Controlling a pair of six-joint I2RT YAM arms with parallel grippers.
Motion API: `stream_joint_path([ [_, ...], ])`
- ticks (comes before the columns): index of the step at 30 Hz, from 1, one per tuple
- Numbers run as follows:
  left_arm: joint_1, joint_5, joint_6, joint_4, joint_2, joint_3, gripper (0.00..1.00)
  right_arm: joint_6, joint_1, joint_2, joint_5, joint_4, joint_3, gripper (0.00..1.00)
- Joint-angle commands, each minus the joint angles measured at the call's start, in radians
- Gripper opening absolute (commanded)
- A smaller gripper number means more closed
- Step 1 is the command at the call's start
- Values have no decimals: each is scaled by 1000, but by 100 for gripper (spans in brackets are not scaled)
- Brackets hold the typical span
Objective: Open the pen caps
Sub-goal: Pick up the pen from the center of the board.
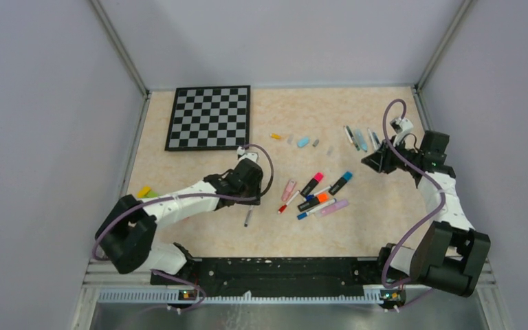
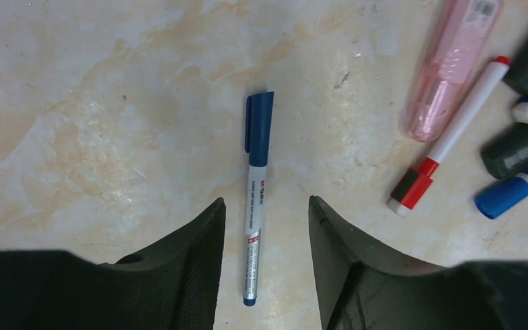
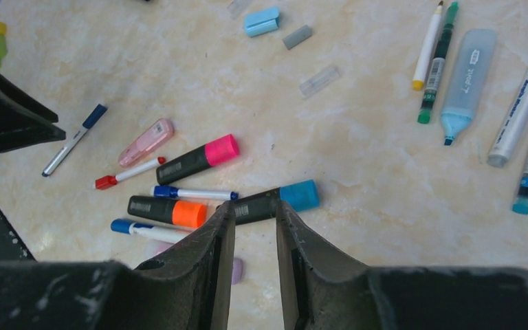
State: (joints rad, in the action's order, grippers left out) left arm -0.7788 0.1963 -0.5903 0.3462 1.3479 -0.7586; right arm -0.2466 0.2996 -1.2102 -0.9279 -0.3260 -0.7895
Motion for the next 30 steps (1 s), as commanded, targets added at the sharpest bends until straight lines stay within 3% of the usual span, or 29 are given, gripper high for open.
stream_joint_path([
  [1, -18, 18, -12, 91, 97, -74, 51, -4, 7, 29, -56, 65, 19, 27],
  [9, -43, 30, 9, 131, 215, -132, 45, -19, 7, 2, -76, 33, 1, 27],
  [14, -50, 18, 9, 139, 259, -139, 31, -20, 7, 8, -83, 30, 0, 27],
  [20, -50, 18, 6, 143, 282, -126, 23, -17, 7, 14, -92, 30, 1, 27],
  [25, -50, 19, 9, 135, 261, -122, 7, -15, 7, 17, -116, 30, 4, 27],
  [30, -50, -8, 26, 85, 155, -106, 0, -19, -11, 15, -180, 26, 12, 27],
])
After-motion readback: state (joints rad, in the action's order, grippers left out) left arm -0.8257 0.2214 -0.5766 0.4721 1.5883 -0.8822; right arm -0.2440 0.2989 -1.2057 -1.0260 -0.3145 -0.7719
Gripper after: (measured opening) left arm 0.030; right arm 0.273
